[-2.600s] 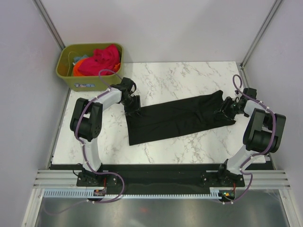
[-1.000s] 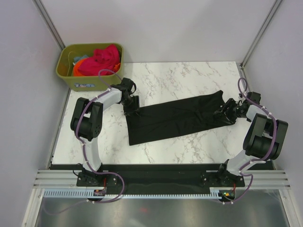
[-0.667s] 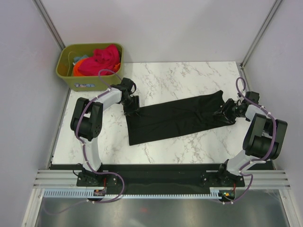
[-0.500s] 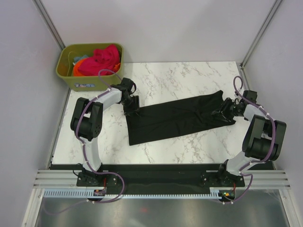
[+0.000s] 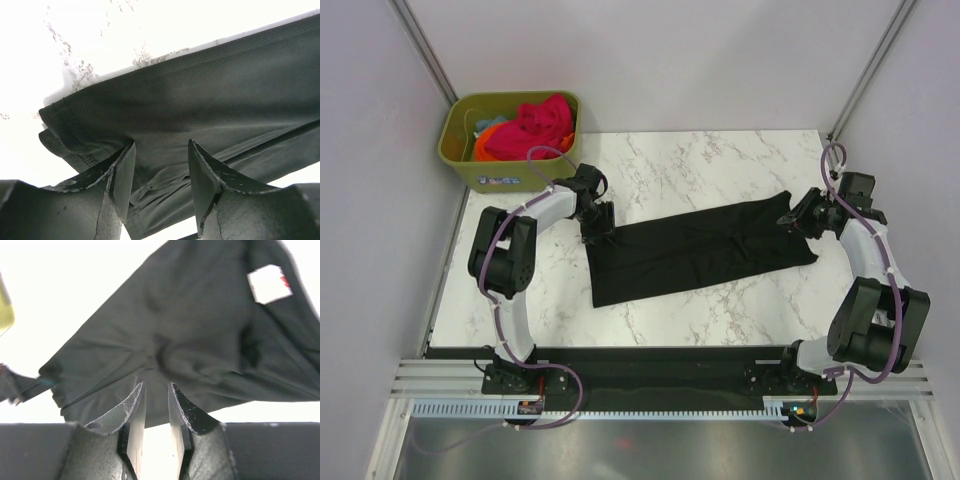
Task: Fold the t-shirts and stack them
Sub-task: Fold the tshirt
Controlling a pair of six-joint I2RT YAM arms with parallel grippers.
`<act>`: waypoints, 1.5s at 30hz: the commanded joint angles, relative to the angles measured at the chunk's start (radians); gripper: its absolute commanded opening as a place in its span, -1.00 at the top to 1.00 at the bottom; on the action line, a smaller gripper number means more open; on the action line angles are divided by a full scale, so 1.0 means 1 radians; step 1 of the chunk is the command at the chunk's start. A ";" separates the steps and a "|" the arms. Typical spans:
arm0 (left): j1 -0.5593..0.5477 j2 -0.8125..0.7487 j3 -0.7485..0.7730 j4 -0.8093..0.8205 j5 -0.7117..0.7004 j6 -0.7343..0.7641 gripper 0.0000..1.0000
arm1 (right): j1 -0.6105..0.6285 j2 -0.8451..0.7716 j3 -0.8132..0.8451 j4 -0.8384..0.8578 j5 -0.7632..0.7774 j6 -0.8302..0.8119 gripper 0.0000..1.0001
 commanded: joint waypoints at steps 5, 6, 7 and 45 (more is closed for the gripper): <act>-0.035 -0.155 0.014 0.001 0.042 -0.002 -0.11 | -0.002 0.059 0.029 -0.130 0.259 -0.068 0.29; -0.046 -0.174 0.019 0.005 0.047 -0.011 -0.12 | -0.002 0.072 0.035 -0.128 0.270 -0.082 0.24; -0.071 -0.192 0.020 0.015 0.070 -0.020 -0.12 | -0.005 0.078 0.040 -0.127 0.271 -0.093 0.22; -0.550 0.205 -0.020 1.194 0.154 -0.760 -0.28 | -0.032 0.208 -0.089 0.199 0.020 -0.004 -0.23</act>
